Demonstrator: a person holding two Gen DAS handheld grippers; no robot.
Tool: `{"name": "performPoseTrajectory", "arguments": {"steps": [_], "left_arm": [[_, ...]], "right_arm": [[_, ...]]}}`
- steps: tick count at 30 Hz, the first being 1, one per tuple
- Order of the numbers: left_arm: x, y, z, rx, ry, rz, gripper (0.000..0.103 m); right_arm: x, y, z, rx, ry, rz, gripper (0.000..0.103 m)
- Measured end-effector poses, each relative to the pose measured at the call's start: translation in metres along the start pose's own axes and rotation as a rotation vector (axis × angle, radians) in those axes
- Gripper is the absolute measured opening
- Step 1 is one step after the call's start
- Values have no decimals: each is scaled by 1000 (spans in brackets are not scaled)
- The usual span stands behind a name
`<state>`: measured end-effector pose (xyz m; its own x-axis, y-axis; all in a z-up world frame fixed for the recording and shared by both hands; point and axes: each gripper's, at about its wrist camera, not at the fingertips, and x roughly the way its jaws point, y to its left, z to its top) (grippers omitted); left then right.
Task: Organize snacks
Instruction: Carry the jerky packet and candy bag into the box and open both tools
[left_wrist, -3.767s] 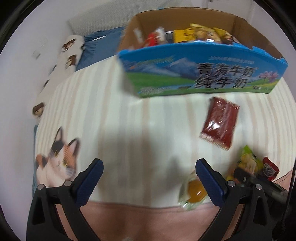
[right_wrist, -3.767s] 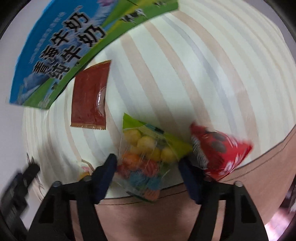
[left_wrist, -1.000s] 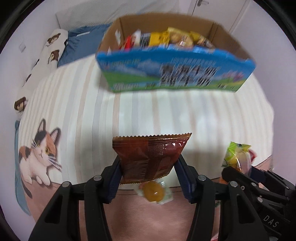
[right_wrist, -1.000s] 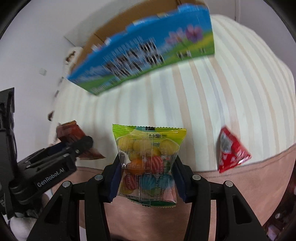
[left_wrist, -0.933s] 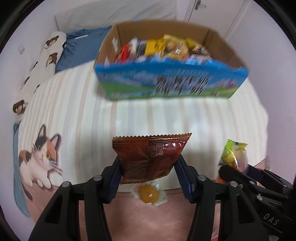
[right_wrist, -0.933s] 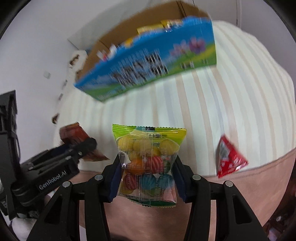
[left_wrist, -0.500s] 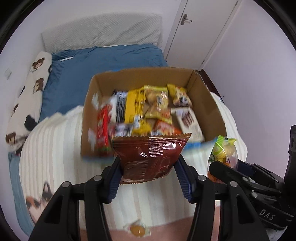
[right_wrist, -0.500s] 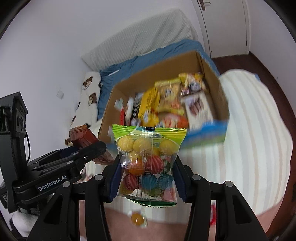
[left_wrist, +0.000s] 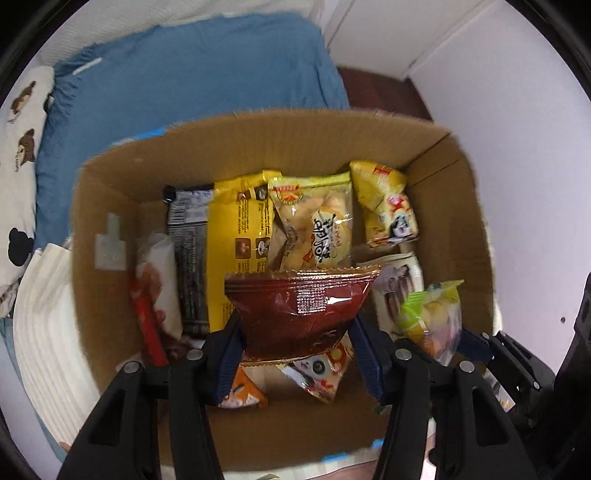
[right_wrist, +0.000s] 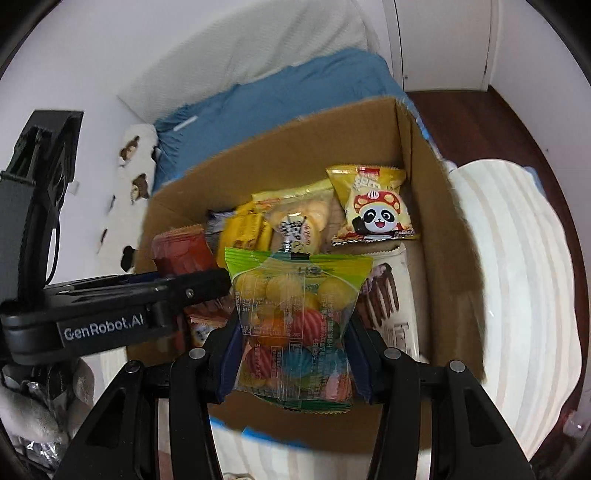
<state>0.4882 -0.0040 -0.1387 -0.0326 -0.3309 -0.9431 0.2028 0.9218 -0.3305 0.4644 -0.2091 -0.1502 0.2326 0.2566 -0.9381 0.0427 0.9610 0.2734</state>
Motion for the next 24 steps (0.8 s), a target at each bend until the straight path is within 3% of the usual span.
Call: {"name": "performPoseTrajectory", "arguments": {"steps": [1, 3, 4, 5, 8, 19, 24], "left_arm": [[7, 1, 3, -4, 20, -3, 53], [19, 8, 6, -43, 56, -19, 54], [22, 10, 8, -54, 61, -30, 66], [23, 10, 10, -55, 55, -11, 78], [20, 9, 9, -33, 22, 34, 88], [-1, 4, -24, -47, -23, 5, 90], [-28, 9, -52, -72, -98, 15, 90]], "right_arm": [[9, -1, 3, 0, 28, -3, 54], [23, -6, 10, 6, 61, -24, 70], [28, -7, 13, 6, 65, -34, 92], [30, -9, 15, 10, 68, -48, 96], [31, -9, 18, 4, 64, -53, 96], [15, -4, 11, -21, 60, -90, 97], [-1, -3, -4, -21, 60, -106, 97]]}}
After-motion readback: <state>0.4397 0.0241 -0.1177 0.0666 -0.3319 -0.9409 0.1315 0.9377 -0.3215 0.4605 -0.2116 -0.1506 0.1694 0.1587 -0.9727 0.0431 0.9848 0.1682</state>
